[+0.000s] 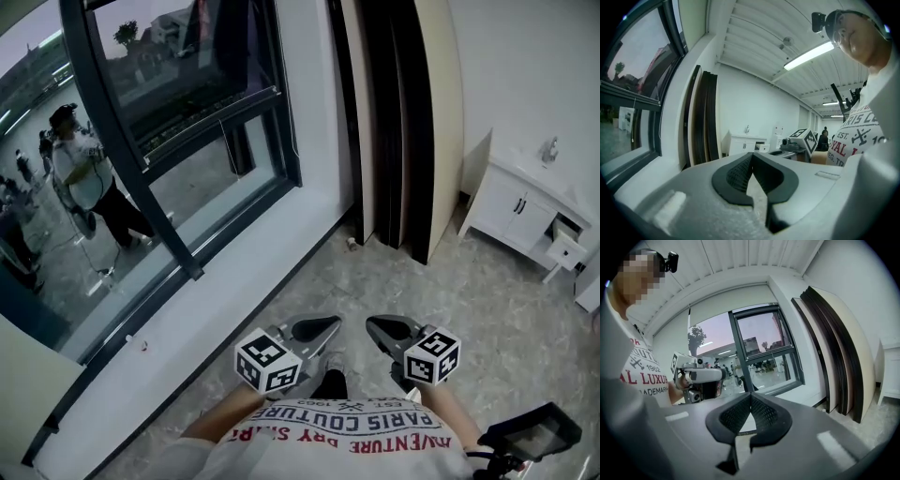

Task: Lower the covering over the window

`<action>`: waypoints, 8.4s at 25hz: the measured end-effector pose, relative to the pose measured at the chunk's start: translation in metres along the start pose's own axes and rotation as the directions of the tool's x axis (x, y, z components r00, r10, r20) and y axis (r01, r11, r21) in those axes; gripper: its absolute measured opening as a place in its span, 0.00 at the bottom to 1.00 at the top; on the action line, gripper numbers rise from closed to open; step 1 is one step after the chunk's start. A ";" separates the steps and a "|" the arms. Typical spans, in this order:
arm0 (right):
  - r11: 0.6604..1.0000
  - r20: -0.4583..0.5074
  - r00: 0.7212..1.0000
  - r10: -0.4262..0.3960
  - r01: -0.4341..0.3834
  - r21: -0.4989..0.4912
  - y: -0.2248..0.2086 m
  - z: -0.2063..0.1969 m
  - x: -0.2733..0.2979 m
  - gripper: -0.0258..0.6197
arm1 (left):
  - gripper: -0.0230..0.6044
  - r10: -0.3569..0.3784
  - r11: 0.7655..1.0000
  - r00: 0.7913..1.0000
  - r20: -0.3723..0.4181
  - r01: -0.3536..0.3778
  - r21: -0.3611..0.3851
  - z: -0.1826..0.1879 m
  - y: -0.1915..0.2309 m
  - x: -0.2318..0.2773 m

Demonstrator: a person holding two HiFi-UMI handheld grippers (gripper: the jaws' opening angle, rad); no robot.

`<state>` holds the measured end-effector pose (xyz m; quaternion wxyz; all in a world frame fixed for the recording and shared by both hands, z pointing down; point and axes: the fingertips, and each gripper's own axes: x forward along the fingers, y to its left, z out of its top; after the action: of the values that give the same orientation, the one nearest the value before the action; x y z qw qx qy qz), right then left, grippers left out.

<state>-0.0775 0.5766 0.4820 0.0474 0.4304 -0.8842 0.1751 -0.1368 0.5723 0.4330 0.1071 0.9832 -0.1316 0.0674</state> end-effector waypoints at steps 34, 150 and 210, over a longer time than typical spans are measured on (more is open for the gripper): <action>0.997 -0.060 0.995 0.080 -0.078 0.028 -0.297 0.138 0.286 0.05 | 0.04 0.066 0.990 0.998 -0.012 -0.067 -0.124 0.060 0.419 0.166; 0.954 0.004 0.957 0.291 -0.290 -0.072 -0.600 0.352 0.555 0.05 | 0.05 0.501 0.847 0.856 0.124 -0.515 0.133 0.344 0.908 0.321; 0.833 -0.061 0.877 0.476 -0.472 -0.288 -0.537 0.449 0.639 0.05 | 0.05 0.402 0.916 0.907 -0.126 -0.397 0.061 0.176 0.848 0.356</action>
<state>-0.0292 -0.3618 0.3574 0.0604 0.1873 -0.9794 0.0450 -0.0093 -0.3543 0.4837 0.0828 0.9302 -0.3213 0.1569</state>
